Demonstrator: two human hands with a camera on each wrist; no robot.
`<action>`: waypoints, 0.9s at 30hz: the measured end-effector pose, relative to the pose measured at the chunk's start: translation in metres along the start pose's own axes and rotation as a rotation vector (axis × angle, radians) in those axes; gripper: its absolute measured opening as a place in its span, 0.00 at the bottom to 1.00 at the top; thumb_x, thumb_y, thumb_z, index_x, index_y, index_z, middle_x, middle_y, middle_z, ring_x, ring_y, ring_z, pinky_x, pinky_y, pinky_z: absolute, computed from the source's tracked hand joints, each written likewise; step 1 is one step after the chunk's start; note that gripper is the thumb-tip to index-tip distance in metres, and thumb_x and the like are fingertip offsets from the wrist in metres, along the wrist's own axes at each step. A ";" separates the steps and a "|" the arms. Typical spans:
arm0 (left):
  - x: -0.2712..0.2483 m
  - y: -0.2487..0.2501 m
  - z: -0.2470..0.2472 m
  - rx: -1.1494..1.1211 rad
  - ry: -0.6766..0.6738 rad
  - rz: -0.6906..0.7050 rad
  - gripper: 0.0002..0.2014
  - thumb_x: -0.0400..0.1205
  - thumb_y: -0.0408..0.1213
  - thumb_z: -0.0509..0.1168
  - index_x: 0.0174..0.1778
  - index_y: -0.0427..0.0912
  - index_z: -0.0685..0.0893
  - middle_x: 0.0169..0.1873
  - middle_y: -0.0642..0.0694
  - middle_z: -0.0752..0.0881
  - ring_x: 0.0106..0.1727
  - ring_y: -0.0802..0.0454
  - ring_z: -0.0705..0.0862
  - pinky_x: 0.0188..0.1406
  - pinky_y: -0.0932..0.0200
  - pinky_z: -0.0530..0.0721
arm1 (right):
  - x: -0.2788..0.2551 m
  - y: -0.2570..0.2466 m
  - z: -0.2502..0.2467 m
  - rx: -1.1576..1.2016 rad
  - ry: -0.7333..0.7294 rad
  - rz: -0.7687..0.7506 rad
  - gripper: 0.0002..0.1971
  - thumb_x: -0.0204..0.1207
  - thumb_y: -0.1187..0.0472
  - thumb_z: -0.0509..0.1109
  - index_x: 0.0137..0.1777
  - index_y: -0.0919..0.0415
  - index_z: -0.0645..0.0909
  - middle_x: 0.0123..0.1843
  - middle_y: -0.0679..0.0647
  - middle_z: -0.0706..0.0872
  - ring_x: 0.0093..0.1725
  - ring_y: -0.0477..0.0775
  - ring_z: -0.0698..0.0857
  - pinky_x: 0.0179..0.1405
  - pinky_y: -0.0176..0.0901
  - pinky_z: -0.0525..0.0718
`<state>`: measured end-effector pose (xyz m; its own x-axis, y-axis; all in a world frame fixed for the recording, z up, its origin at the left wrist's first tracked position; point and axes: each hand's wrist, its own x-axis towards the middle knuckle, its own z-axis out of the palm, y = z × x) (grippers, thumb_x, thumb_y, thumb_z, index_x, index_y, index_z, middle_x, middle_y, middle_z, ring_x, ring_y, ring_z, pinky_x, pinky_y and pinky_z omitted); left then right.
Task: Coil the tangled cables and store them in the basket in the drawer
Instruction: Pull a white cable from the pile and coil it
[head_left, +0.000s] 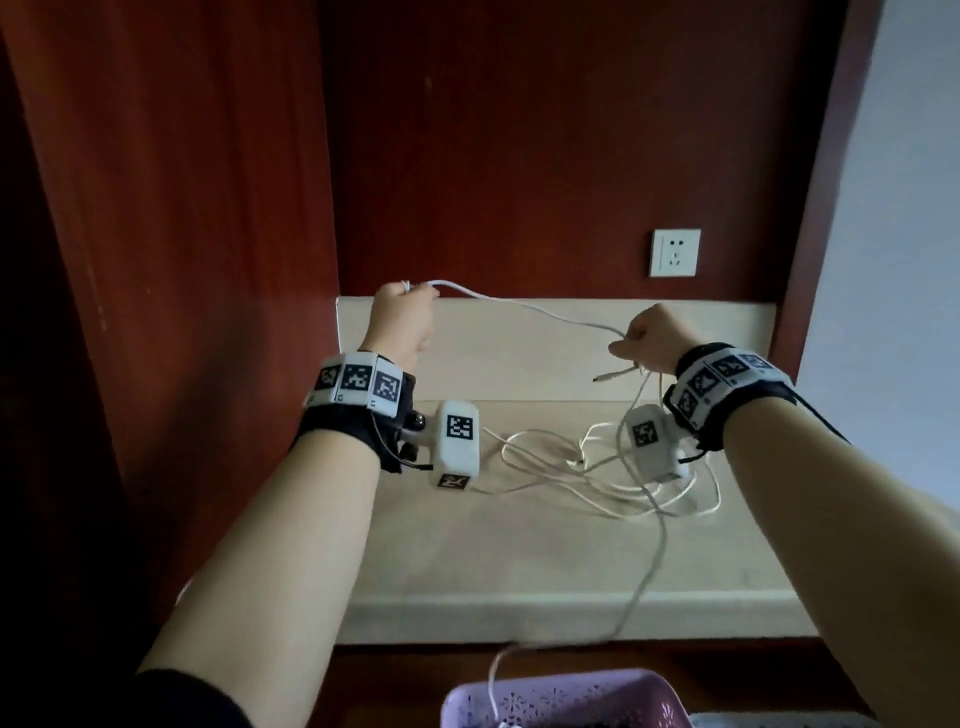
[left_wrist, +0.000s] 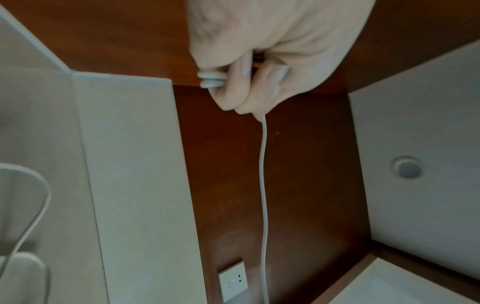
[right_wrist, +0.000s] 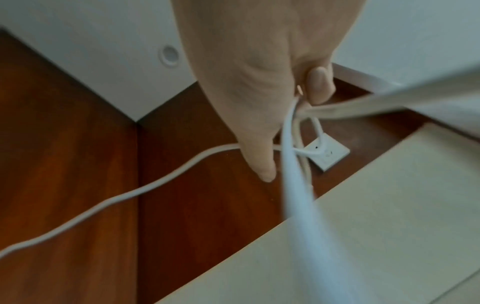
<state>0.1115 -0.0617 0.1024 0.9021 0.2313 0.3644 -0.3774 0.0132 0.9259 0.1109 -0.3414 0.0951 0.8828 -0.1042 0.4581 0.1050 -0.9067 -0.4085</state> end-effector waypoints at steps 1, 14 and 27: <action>0.007 0.000 -0.001 -0.031 0.023 -0.028 0.12 0.84 0.31 0.60 0.59 0.27 0.78 0.29 0.41 0.71 0.21 0.52 0.66 0.14 0.74 0.58 | 0.006 -0.002 -0.010 -0.099 0.045 0.007 0.11 0.74 0.58 0.73 0.32 0.63 0.82 0.31 0.57 0.81 0.36 0.57 0.80 0.31 0.40 0.73; 0.010 0.019 0.016 -0.121 -0.071 -0.082 0.09 0.87 0.31 0.54 0.41 0.38 0.74 0.11 0.54 0.69 0.10 0.60 0.65 0.10 0.75 0.56 | 0.032 -0.071 -0.023 -0.394 -0.226 -0.104 0.17 0.73 0.52 0.76 0.56 0.62 0.86 0.51 0.54 0.88 0.50 0.50 0.82 0.47 0.37 0.79; 0.008 0.040 0.012 -0.129 -0.088 -0.036 0.15 0.88 0.32 0.50 0.36 0.41 0.73 0.15 0.50 0.72 0.07 0.63 0.63 0.07 0.71 0.56 | 0.051 -0.134 -0.115 0.668 0.467 -0.325 0.04 0.77 0.60 0.71 0.49 0.53 0.84 0.38 0.41 0.84 0.36 0.40 0.83 0.36 0.35 0.82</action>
<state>0.1062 -0.0705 0.1436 0.9280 0.1423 0.3442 -0.3636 0.1462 0.9200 0.0895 -0.2726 0.2641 0.5002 -0.1715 0.8487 0.6942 -0.5064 -0.5115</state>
